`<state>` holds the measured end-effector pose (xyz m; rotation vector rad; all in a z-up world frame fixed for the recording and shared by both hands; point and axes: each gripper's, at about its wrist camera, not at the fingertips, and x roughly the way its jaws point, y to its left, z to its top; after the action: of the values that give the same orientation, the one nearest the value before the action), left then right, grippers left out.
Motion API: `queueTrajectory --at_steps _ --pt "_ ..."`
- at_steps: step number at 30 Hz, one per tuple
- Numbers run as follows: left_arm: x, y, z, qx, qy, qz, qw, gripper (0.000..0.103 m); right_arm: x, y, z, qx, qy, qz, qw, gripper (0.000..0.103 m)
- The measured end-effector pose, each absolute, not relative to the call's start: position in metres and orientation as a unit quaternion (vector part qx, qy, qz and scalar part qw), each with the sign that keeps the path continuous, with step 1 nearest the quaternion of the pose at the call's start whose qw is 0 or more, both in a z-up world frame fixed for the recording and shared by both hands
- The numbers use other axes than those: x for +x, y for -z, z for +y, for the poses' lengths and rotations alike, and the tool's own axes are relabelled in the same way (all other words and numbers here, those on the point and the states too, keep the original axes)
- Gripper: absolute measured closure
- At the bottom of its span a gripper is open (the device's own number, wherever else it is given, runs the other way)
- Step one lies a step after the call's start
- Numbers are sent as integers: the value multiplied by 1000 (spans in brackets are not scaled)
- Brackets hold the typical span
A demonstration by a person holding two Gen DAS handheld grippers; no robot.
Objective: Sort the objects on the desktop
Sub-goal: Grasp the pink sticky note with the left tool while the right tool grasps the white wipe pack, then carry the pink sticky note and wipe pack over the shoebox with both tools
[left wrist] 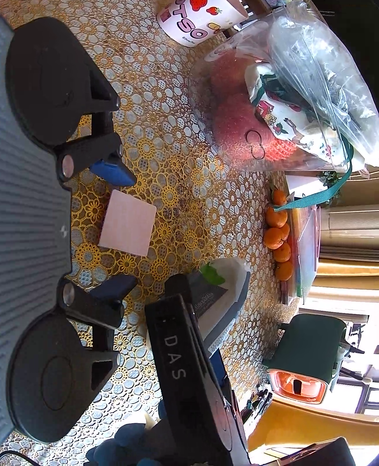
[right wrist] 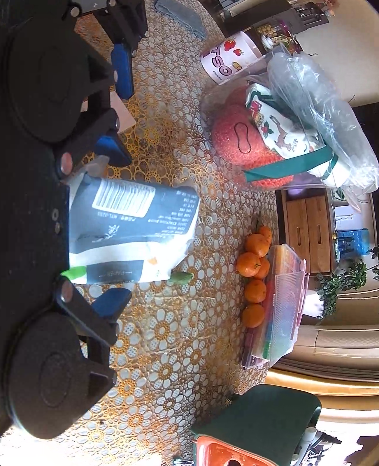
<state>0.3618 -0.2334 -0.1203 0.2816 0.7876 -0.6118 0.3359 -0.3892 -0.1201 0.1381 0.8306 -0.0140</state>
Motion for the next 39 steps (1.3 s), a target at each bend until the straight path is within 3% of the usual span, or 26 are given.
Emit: queueTrajectory --at_steps 4,9,22,39 --pt "360 119 -237 133 299 375 867 54 335 124 -391 77 12 408 909 22" --pt "357 118 -241 134 297 380 866 63 332 124 -389 72 15 407 910 29" --pt "340 111 -237 115 276 383 874 63 306 113 -392 76 18 403 912 61" --pt "254 65 -190 74 259 377 886 63 223 78 -360 75 -16 404 911 62"
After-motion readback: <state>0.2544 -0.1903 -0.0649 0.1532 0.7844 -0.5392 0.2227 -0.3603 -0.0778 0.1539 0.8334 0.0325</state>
